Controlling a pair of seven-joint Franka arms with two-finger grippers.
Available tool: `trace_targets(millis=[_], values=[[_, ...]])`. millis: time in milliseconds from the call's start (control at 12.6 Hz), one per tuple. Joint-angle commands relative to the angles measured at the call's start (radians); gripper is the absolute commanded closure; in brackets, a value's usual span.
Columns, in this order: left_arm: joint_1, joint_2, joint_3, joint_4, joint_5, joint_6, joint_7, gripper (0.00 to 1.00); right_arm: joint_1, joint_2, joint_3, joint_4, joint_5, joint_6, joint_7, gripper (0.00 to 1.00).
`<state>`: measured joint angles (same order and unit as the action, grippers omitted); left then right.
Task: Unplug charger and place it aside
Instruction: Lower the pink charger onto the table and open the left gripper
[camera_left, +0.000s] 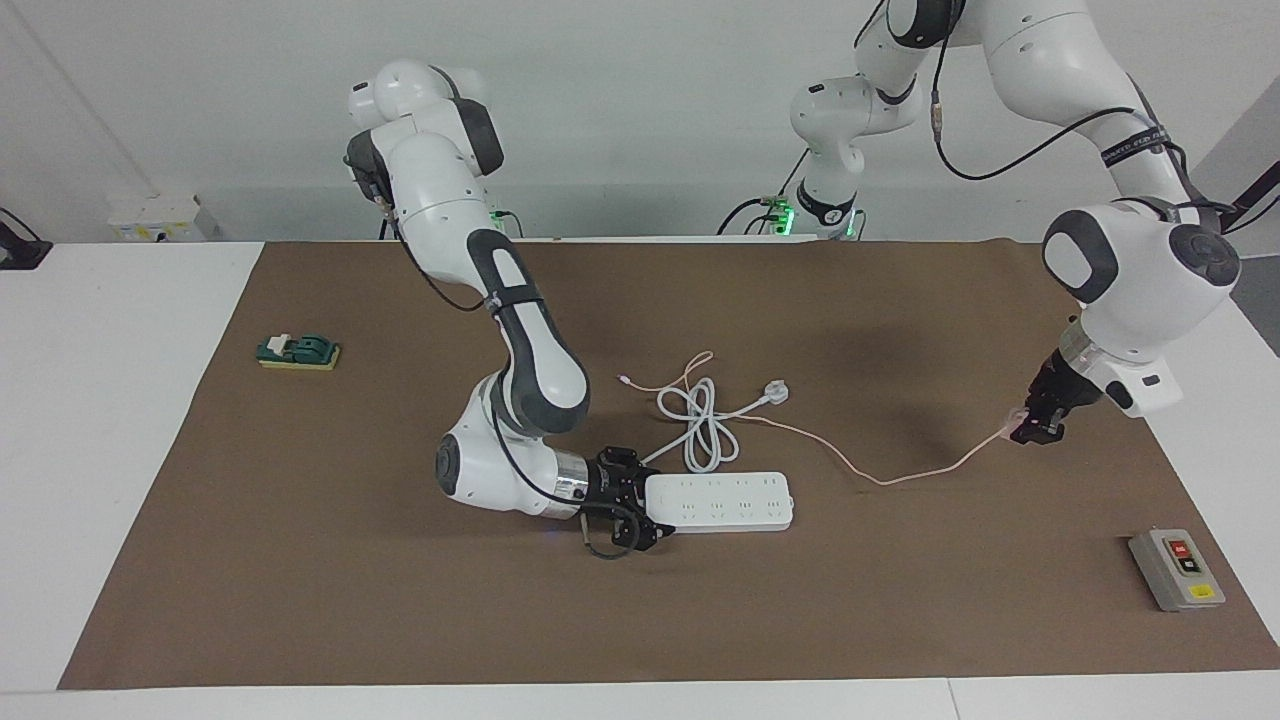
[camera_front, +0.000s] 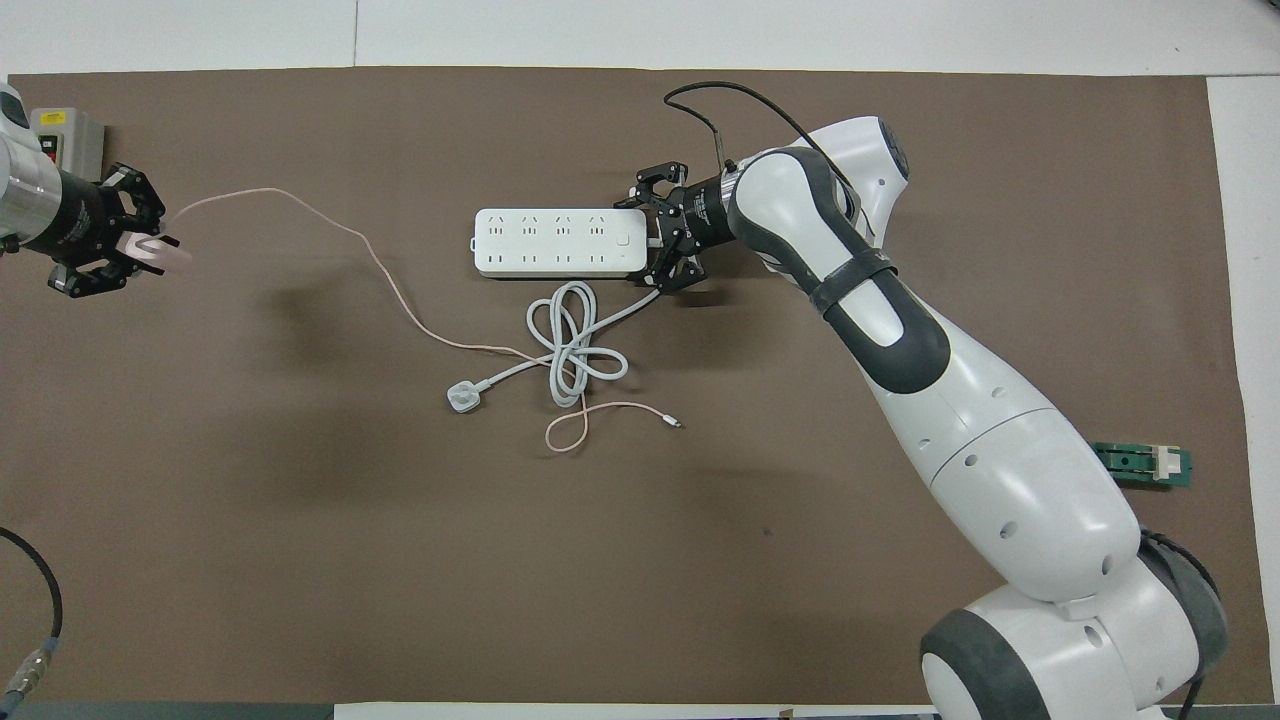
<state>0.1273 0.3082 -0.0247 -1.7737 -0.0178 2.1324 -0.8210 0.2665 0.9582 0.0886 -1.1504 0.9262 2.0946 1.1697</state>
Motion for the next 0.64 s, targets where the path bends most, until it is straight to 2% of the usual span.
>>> trace_targets(millis=[0,80,159,319,398,558], values=[[-0.008,-0.052,-0.009,-0.087,-0.008,0.067,0.039,0.98,-0.012,-0.099,-0.066,-0.031,-0.038,-0.043,0.038,0.00],[-0.009,-0.052,-0.009,-0.087,-0.008,0.072,0.045,0.21,-0.012,-0.131,-0.076,-0.064,-0.038,-0.051,0.036,0.00],[-0.012,-0.050,-0.011,-0.078,-0.005,0.064,0.048,0.00,-0.012,-0.153,-0.076,-0.090,-0.038,-0.051,0.035,0.00],[-0.021,-0.050,-0.014,-0.044,-0.004,0.034,0.071,0.00,-0.012,-0.188,-0.090,-0.094,-0.058,-0.076,0.038,0.00],[-0.027,-0.057,-0.014,-0.018,-0.004,-0.020,0.095,0.00,-0.007,-0.240,-0.102,-0.095,-0.173,-0.115,0.028,0.00],[-0.046,-0.119,-0.020,-0.001,0.002,-0.135,0.268,0.00,-0.007,-0.323,-0.101,-0.094,-0.333,-0.209,-0.002,0.00]])
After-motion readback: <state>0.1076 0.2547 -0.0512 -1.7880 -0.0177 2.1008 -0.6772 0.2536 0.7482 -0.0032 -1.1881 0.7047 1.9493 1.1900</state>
